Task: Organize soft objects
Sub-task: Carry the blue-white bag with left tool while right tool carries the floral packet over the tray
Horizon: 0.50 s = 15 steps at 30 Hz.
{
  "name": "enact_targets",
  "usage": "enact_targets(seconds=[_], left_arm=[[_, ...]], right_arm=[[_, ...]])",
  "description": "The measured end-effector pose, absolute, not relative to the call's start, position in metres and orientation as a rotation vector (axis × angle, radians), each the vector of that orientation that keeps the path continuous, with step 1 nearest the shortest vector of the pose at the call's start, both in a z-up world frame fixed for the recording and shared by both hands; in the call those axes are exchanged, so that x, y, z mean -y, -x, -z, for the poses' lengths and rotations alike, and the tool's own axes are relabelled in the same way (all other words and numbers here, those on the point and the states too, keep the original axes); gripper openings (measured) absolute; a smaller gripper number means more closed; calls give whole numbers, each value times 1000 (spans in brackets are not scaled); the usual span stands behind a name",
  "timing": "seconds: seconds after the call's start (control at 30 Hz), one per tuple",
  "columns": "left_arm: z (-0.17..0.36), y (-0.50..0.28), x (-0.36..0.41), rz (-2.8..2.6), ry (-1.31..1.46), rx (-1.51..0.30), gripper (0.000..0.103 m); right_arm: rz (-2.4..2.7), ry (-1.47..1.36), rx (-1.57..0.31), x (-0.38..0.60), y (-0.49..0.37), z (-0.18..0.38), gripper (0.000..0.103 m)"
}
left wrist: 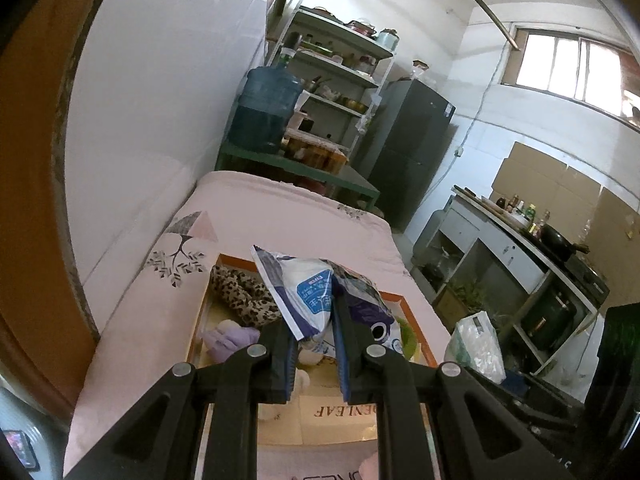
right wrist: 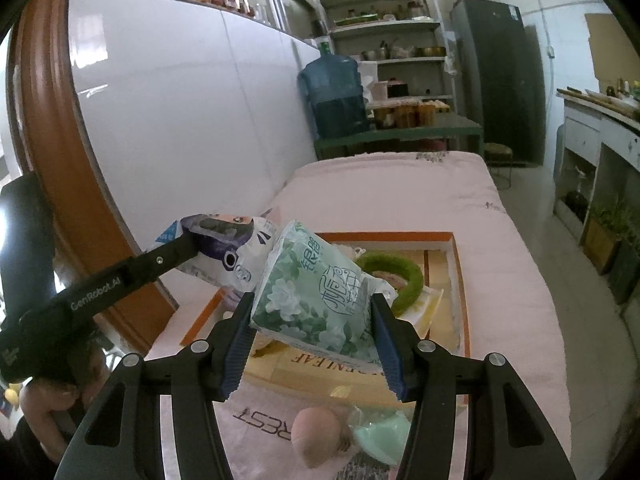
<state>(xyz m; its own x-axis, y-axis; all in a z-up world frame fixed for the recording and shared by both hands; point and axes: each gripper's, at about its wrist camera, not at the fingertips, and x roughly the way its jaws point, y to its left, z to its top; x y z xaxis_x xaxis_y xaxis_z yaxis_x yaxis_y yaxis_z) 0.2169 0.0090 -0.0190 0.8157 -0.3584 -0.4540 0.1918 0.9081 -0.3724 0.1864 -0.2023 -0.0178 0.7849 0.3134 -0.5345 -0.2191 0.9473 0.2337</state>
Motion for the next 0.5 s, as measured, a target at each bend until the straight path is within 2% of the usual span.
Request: enact_targets(seconds=[0.5], left_arm=[[38,-239,-5,299,331,-580,16]], right_arm=[[-276,-160,-668,204,-208,39,57]])
